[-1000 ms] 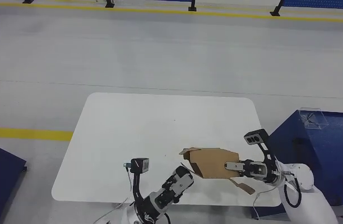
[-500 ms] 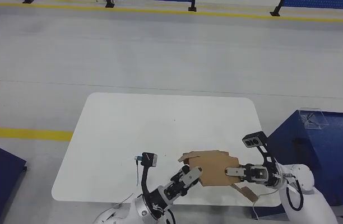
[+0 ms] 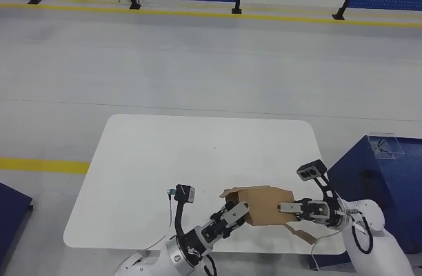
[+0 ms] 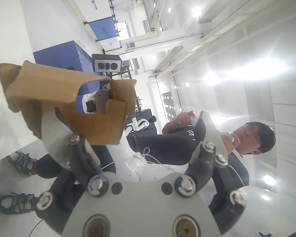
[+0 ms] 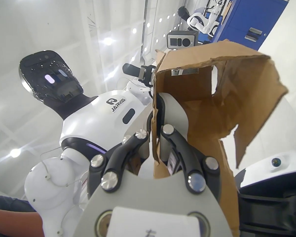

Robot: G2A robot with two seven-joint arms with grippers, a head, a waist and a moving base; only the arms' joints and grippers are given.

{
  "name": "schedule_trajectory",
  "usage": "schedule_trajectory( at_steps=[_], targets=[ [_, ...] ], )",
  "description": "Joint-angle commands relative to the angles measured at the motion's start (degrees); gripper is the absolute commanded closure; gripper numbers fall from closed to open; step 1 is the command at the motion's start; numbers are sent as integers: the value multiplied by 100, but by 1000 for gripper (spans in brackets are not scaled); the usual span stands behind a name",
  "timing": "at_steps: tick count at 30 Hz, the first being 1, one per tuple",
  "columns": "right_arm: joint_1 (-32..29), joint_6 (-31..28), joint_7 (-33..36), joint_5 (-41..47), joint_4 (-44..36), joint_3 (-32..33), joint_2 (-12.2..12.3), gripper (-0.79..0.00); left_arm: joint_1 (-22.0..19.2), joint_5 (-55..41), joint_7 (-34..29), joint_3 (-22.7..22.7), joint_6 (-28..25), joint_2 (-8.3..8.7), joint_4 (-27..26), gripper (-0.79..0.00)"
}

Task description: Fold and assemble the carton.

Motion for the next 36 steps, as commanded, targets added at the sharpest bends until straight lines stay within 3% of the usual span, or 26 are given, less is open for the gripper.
schedule_trajectory(
  at_steps=[1,14,18,22,24,29,33,36],
  targets=[
    [56,260,103,9,68,-60,3,0,68,11,61,-38,-178,3,-54,-785],
    [293,1564,153,644,184,-533,86,0,-57,173,-136,235,40,-38,31,-785],
    [439,1866,153,1055,523,-511,96,0,-1,29,60,113,-316,-47,-66,-785],
    [636,2162,153,1432,896,-588,65,0,340,-184,258,-254,-1124,-9,-367,-785],
    [721,2393,153,1733,1009,-652,43,0,560,-291,238,-478,-1164,28,-461,-785],
    [878,3033,153,2362,1158,-785,3,0,741,-122,-117,-829,-405,107,-430,-785],
    [907,3062,153,2409,1077,-929,12,0,528,290,-172,-677,551,101,-182,-785],
    [895,3062,153,2481,1014,-1020,31,0,275,596,-217,-433,935,72,-7,-785]
  ],
)
